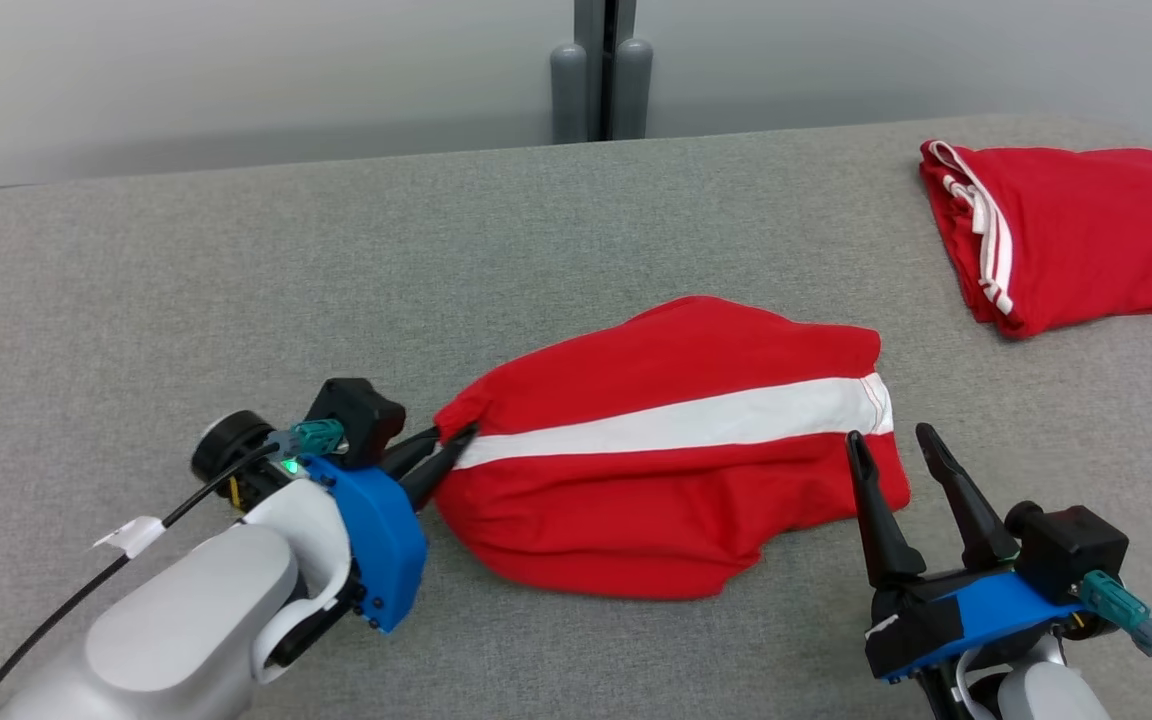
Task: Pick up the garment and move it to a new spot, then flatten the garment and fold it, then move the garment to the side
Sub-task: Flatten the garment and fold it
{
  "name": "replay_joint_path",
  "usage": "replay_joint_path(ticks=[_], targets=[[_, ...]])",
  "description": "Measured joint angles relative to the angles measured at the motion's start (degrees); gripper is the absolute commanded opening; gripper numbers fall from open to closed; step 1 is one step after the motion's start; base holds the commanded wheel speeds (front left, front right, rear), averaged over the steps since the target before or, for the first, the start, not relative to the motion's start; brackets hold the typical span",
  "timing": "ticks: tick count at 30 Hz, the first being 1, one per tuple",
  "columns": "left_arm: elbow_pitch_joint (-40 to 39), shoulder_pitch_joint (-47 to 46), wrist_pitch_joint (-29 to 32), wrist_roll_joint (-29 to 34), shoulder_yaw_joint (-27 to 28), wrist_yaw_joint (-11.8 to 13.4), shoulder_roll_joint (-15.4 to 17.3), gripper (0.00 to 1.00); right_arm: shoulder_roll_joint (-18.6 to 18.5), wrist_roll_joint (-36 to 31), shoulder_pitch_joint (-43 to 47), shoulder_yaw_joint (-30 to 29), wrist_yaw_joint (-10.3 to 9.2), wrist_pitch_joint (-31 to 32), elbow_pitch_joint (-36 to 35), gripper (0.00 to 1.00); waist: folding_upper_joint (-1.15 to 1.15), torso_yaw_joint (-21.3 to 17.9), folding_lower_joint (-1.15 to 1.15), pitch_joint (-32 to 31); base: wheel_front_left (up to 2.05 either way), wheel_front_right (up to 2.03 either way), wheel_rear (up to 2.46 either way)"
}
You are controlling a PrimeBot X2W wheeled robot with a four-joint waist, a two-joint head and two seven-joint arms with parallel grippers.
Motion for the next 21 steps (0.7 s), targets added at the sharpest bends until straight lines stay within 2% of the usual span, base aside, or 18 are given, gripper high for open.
replay_joint_path(ticks=[4,10,11,12,18,21], targets=[[3.5,0.0,-1.8,3.7,-0.6,2.7,2.4,0.00,0.0,0.1,-0.7,0.8,0.00,0.0,0.1,1.00,0.00,1.2,0.00,0.4,0.00,0.00,0.00],[8.4,0.2,-6.1,4.9,0.8,6.3,1.5,0.00,0.0,0.2,-0.8,1.1,0.00,0.0,0.7,1.00,0.00,1.3,0.00,0.0,0.00,0.00,0.00],[8.9,0.4,-6.6,4.9,0.9,6.7,1.0,0.44,0.0,0.2,-0.8,0.9,0.00,0.0,0.8,1.00,0.00,1.2,0.00,-0.2,0.00,0.00,0.00],[9.4,0.8,-7.4,4.8,1.1,7.2,0.5,0.98,0.0,0.2,-0.8,0.8,0.00,0.0,0.9,1.00,0.00,1.2,0.00,-0.4,0.00,0.00,0.00],[11.6,5.9,-12.3,1.8,3.2,10.1,-1.8,1.00,0.0,-0.3,0.1,-0.6,0.00,0.5,0.9,1.00,0.00,0.8,-0.01,-2.7,0.00,0.00,0.00],[10.8,10.4,-15.6,-0.8,6.9,12.8,-2.8,1.00,0.0,-0.6,1.5,-1.7,0.00,1.0,0.2,1.00,0.00,1.2,-0.01,-4.6,0.00,0.00,0.00]])
